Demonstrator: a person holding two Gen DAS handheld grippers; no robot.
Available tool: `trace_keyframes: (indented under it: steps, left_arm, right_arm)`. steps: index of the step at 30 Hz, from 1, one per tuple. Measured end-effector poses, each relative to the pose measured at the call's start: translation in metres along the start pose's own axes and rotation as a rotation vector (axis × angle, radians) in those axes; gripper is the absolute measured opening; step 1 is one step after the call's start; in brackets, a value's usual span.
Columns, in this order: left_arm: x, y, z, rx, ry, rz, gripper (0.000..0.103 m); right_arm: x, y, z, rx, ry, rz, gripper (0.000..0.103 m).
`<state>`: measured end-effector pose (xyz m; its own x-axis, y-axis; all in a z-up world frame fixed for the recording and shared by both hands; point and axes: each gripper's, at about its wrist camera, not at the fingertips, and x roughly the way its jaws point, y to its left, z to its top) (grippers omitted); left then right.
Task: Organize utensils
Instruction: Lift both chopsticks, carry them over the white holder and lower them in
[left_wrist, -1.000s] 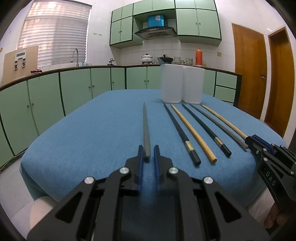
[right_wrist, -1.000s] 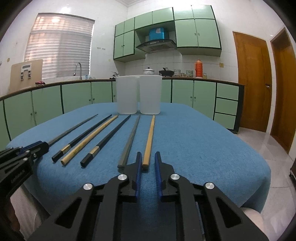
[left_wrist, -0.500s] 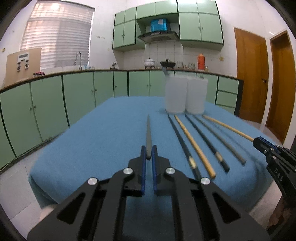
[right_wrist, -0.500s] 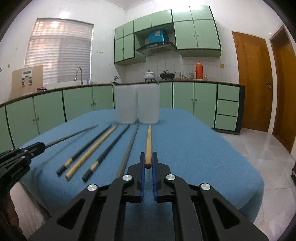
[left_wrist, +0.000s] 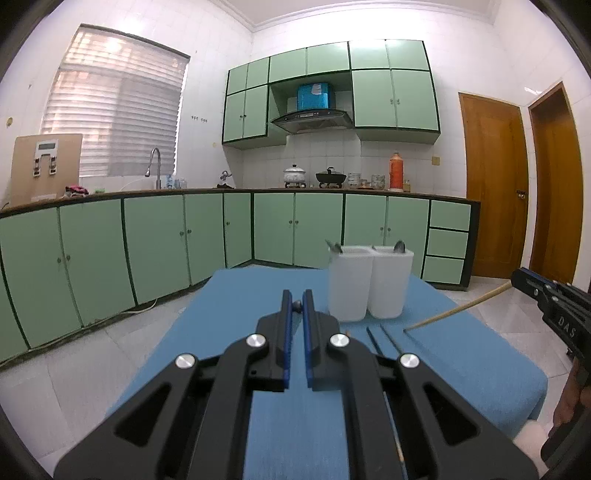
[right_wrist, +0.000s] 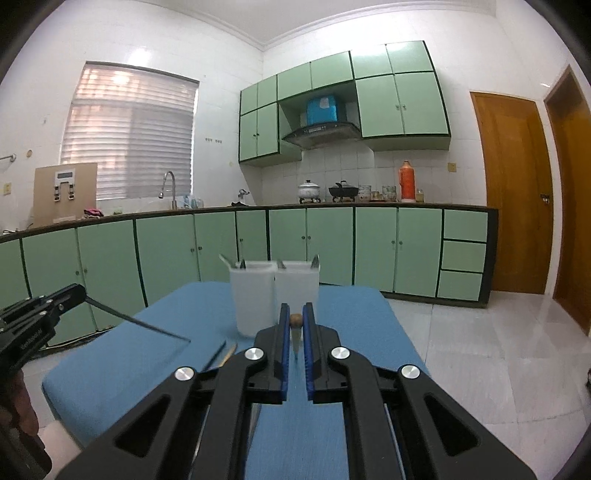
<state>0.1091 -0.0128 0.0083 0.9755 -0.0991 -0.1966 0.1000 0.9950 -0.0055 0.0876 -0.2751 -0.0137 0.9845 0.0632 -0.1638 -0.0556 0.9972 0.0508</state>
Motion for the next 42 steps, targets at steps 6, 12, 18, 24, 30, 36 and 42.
trace_keyframes:
  steps: [6,12,18,24,30,36,42]
  left_arm:
    - [0.018,-0.008,0.031,0.024,-0.014,-0.012,0.005]
    - [0.041,-0.008,0.06,0.002,0.002,-0.071,0.005]
    - [0.066,-0.006,0.092,-0.013,0.015,-0.127,0.005]
    - [0.081,-0.011,0.127,-0.002,-0.019,-0.162,0.005]
    - [0.085,-0.023,0.173,0.002,-0.103,-0.202,0.005]
    - [0.117,-0.05,0.216,0.012,-0.151,-0.236,0.005]
    - [0.168,-0.068,0.237,-0.025,-0.148,-0.252,0.005]
  right_arm:
    - [0.026,-0.005,0.037,0.032,0.021,0.024,0.007]
    - [0.051,-0.011,0.065,0.062,0.039,0.066,0.007]
    - [0.072,-0.01,0.098,0.04,0.051,0.098,0.007]
    - [0.087,-0.008,0.134,0.007,0.045,0.134,0.007]
    - [0.086,-0.008,0.178,-0.031,0.01,0.156,0.007]
    - [0.108,-0.007,0.22,-0.076,0.013,0.145,0.007]
    - [0.154,-0.001,0.238,-0.114,0.09,0.124,0.007]
